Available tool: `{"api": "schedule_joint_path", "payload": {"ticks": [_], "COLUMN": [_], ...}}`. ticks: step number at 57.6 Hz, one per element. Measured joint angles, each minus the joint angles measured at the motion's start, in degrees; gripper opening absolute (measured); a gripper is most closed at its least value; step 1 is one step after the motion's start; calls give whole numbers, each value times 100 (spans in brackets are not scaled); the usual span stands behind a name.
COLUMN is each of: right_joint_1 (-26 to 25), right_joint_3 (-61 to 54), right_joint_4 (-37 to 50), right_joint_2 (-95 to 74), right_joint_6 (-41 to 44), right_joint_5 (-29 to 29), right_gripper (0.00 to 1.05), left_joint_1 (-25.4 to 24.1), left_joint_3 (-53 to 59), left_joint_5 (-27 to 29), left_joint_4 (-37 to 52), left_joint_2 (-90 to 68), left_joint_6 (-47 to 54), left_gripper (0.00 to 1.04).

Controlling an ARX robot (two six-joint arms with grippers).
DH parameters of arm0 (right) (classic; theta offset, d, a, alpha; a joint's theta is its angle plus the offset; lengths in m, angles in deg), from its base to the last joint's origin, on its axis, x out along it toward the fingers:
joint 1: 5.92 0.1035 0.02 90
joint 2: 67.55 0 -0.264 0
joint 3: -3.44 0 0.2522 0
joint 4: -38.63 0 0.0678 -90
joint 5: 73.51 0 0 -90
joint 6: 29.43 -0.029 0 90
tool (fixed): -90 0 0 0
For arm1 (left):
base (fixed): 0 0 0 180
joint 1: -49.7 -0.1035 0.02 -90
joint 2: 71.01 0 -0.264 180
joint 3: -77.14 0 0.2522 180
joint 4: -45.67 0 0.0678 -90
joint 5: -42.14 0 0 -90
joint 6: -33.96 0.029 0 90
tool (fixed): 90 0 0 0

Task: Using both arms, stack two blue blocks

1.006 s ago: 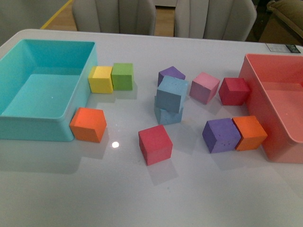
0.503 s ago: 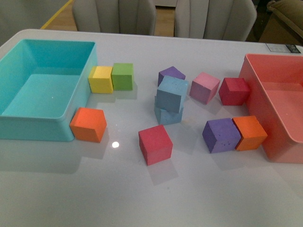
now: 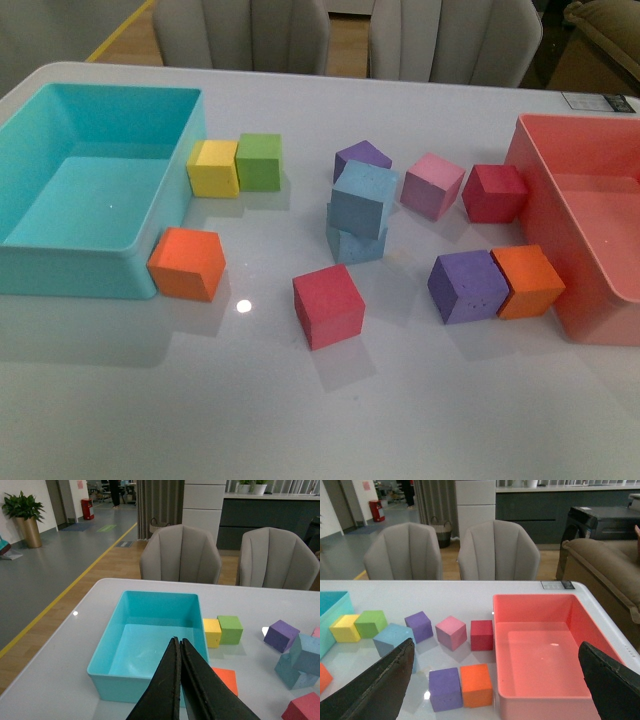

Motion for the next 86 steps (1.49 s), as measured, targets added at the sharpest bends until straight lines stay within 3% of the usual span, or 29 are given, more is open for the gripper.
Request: {"api": "schedule_joint_path", "payload": {"ticks": [6, 31, 61, 86], "right_joint_1": [0, 0, 0, 0], "right_joint_3": [0, 0, 0, 0], "right_joint_4": [0, -2, -2, -2], "right_joint_2": [0, 0, 0, 0], "right_joint_6": [0, 0, 0, 0], "right_joint_5": [-2, 0, 0, 0], "right_gripper": [96, 96, 96, 96], "left_joint_1": [0, 0, 0, 0], "left_joint_3": [0, 0, 0, 0], "left_joint_5": [0, 0, 0, 0], "left_joint_4": [-942, -992, -992, -992], "left_joint_2": [822, 966, 966, 966], "left_joint_6": [4, -2, 4, 15], "left_gripper": [2, 3, 96, 96]}}
